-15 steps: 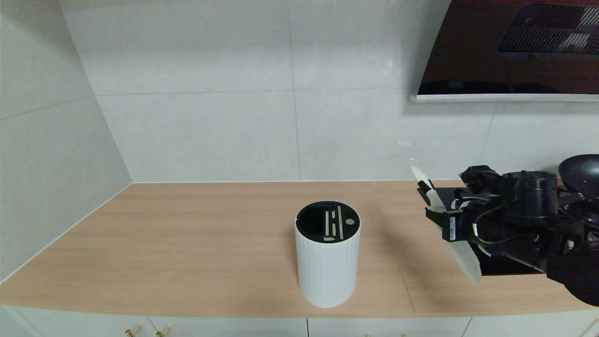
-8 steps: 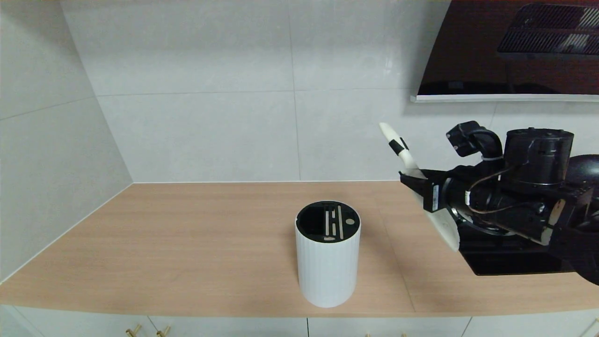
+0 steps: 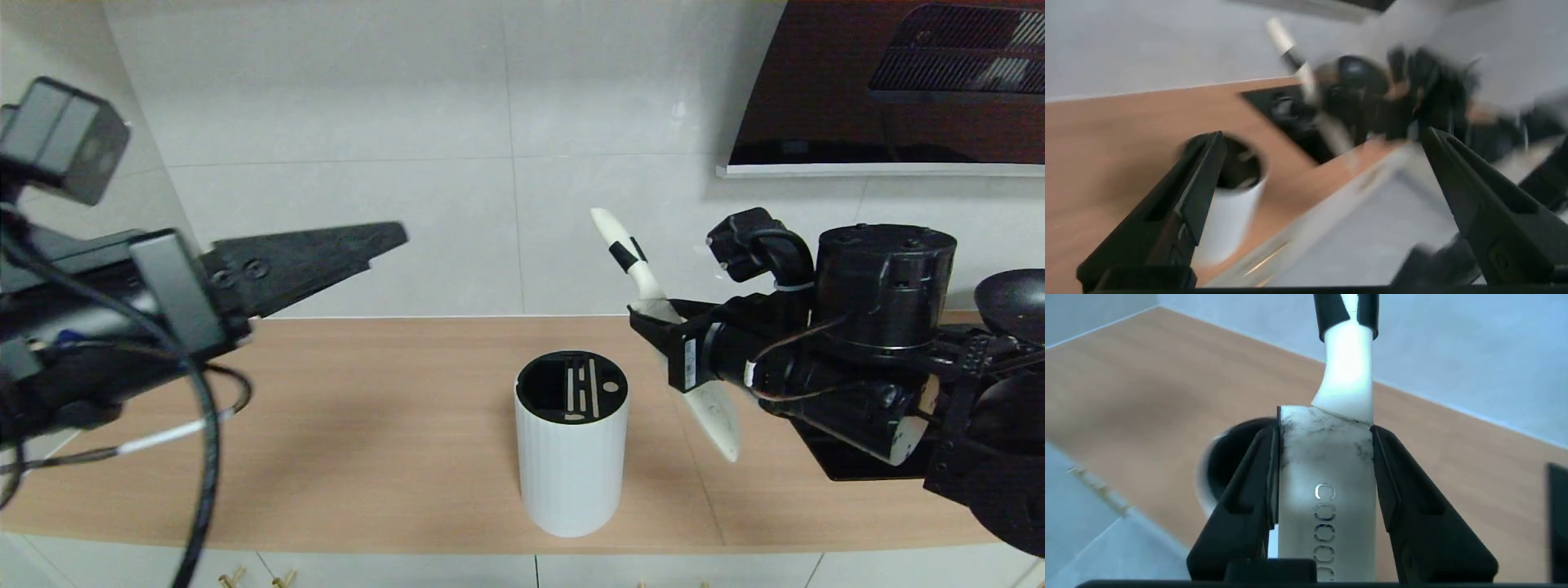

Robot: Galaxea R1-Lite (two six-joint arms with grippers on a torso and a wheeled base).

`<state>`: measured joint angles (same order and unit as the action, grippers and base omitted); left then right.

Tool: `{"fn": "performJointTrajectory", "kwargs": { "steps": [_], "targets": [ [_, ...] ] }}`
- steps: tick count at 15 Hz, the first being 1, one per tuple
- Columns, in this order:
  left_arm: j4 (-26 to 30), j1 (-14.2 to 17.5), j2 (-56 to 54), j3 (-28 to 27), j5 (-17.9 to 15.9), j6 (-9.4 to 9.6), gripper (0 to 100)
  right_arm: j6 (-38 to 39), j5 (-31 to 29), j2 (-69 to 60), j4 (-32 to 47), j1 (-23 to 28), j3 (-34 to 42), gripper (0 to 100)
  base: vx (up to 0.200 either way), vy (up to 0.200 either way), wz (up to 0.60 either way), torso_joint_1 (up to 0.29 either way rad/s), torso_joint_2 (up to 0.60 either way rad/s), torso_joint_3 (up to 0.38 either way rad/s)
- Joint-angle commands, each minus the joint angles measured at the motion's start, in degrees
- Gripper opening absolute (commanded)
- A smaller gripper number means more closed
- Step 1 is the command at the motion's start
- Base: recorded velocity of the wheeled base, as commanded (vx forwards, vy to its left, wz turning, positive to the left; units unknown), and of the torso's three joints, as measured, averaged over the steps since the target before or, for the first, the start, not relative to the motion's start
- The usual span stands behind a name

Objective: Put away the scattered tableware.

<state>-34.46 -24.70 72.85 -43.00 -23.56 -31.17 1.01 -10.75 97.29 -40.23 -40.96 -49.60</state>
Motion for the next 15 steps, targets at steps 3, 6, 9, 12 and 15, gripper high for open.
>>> {"fn": "performJointTrajectory", "kwargs": {
  "steps": [3,6,9,12,15],
  "targets": [
    [-17.1,-6.9,19.1,2.1,5.1,-8.73,100,2.6,-2.0,1.5,0.2,-5.6,-0.6,0,0.0,0.0,0.0,0.0,0.0,0.0],
    [-19.1,-8.3,22.1,2.0,6.3,-8.73,100,3.6,-3.0,1.7,0.2,-7.7,-0.7,0,0.0,0.0,0.0,0.0,0.0,0.0],
    [-19.2,-9.8,24.8,-0.3,9.4,-8.73,100,3.8,-3.7,1.9,0.1,-9.2,-0.6,0,0.0,0.0,0.0,0.0,0.0,0.0],
    [-19.2,-10.5,26.6,-1.5,10.6,-8.73,100,4.3,-3.7,2.2,0.1,-11.2,-0.4,0,0.0,0.0,0.0,0.0,0.0,0.0],
    [-19.3,-10.7,26.8,-1.6,10.6,-8.73,100,5.4,-3.7,2.6,0.0,-13.1,-0.3,0,0.0,0.0,0.0,0.0,0.0,0.0]
  ]
}}
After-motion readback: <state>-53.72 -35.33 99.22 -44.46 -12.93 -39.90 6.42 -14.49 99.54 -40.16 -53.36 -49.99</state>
